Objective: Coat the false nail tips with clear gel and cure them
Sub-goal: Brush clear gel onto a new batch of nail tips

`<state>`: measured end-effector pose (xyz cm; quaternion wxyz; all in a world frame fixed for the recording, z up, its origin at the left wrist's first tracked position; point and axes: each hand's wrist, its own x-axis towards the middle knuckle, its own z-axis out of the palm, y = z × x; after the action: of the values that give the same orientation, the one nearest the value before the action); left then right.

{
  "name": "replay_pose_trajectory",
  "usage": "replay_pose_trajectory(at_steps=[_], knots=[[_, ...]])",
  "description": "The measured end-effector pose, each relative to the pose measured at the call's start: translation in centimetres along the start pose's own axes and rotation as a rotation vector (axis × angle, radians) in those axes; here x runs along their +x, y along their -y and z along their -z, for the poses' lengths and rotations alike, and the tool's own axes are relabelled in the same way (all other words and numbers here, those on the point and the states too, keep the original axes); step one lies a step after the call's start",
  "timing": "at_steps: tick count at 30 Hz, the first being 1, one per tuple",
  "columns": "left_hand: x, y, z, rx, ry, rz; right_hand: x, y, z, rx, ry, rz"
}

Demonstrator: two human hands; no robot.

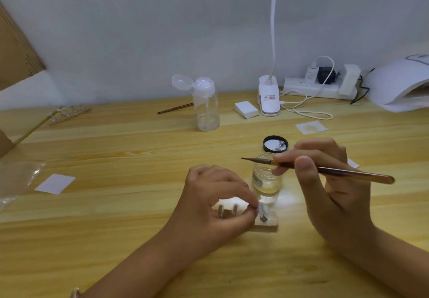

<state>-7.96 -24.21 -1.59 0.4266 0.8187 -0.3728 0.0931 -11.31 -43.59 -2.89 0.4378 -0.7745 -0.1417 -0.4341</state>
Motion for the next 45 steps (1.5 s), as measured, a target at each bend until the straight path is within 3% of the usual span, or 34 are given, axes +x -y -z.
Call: replay_pose_trajectory(at_steps=[10, 19, 32, 38, 41, 45], knots=[[-0.1, 0.6, -0.2, 0.156, 0.104, 0.018, 0.1, 0.1, 0.0, -0.022, 0.016, 0.0], [-0.3, 0.6, -0.2, 0.263, 0.076, 0.013, 0.2, -0.2, 0.1, -0.042, -0.007, 0.002], [-0.5, -0.6, -2.2, 0.502, -0.106, -0.311, 1.1, -0.4, 0.3, -0.106, -0.088, -0.112], [-0.5, -0.7, -2.3, 0.467, -0.2, -0.432, 1.4, -0.8, 0.6, -0.111, -0.084, -0.102], [-0.3, -0.6, -1.8, 0.305, -0.279, -0.355, 1.3, -1.0, 0.7, -0.158, -0.043, -0.071], [-0.1, -0.5, -0.6, 0.13, -0.303, -0.103, 1.3, -1.2, 0.4, -0.229, 0.024, -0.059]])
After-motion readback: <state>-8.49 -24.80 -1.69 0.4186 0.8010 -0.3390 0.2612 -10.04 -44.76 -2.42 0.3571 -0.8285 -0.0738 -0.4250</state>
